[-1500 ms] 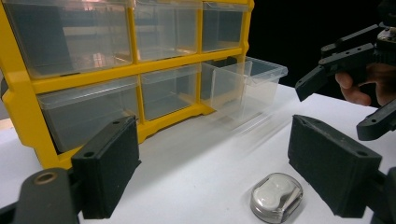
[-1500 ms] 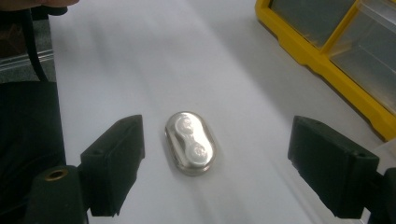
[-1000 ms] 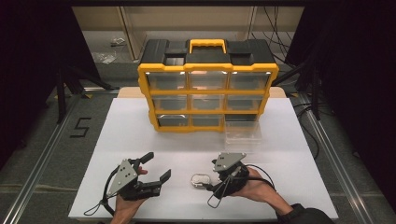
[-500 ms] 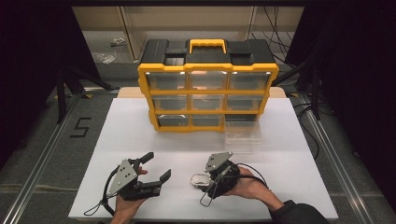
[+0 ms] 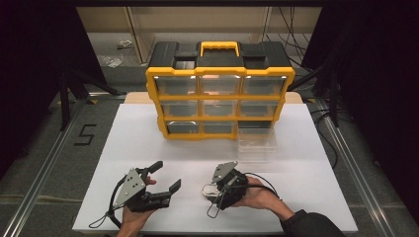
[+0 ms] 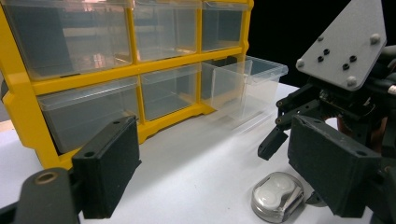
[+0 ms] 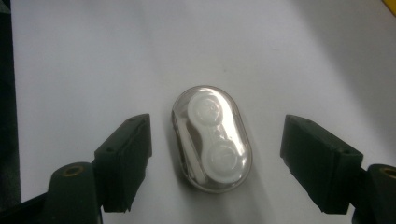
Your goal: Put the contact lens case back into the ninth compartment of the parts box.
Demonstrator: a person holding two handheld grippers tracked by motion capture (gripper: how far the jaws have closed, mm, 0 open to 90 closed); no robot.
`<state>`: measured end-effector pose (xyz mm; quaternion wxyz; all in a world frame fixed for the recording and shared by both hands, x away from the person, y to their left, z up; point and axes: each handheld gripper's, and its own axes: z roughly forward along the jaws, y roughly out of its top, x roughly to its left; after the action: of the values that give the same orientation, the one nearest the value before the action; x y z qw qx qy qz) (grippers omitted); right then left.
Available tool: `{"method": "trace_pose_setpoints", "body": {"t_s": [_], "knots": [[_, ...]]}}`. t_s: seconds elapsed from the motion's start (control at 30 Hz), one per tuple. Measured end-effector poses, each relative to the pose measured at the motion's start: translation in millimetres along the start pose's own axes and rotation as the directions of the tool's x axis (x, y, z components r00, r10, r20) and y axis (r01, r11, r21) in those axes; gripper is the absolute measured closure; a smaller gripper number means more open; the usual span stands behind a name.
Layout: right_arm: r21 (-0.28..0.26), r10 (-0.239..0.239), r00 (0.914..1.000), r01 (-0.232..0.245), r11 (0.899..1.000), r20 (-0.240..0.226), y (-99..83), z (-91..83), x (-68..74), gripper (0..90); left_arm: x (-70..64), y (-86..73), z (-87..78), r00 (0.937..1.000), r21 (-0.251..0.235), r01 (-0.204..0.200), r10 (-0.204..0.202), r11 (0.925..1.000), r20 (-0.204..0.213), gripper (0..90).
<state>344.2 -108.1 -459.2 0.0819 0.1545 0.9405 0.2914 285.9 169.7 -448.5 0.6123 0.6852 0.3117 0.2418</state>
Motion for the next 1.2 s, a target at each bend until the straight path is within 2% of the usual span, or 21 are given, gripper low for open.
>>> {"method": "trace_pose_setpoints", "body": {"t_s": [0.7, 0.9, 1.0, 1.2], "knots": [[0.053, -0.013, 0.9998, 0.014, 0.999, -0.018, 3.0, 16.3, -2.6, 34.2, -0.1, 0.0, 0.0, 1.0, 0.002, -0.003, 0.003, 1.0, -0.004, 16.6], [0.061, -0.021, 0.9995, 0.022, 0.998, -0.023, 2.7, 18.7, -3.2, 38.6, 0.1, 0.0, -0.1, 1.0, 0.002, -0.003, 0.003, 1.0, -0.004, 16.7], [0.071, -0.009, 0.9993, 0.011, 0.997, -0.036, 2.3, 19.4, -3.6, 41.0, -0.2, 0.0, -0.1, 1.0, 0.001, -0.004, 0.004, 1.0, -0.004, 16.7], [0.07, -0.016, 0.9984, 0.02, 0.997, -0.055, 1.7, 20.8, -4.5, 46.5, 0.0, 0.0, -0.1, 1.0, 0.002, -0.004, 0.004, 1.0, -0.005, 16.8]]}}
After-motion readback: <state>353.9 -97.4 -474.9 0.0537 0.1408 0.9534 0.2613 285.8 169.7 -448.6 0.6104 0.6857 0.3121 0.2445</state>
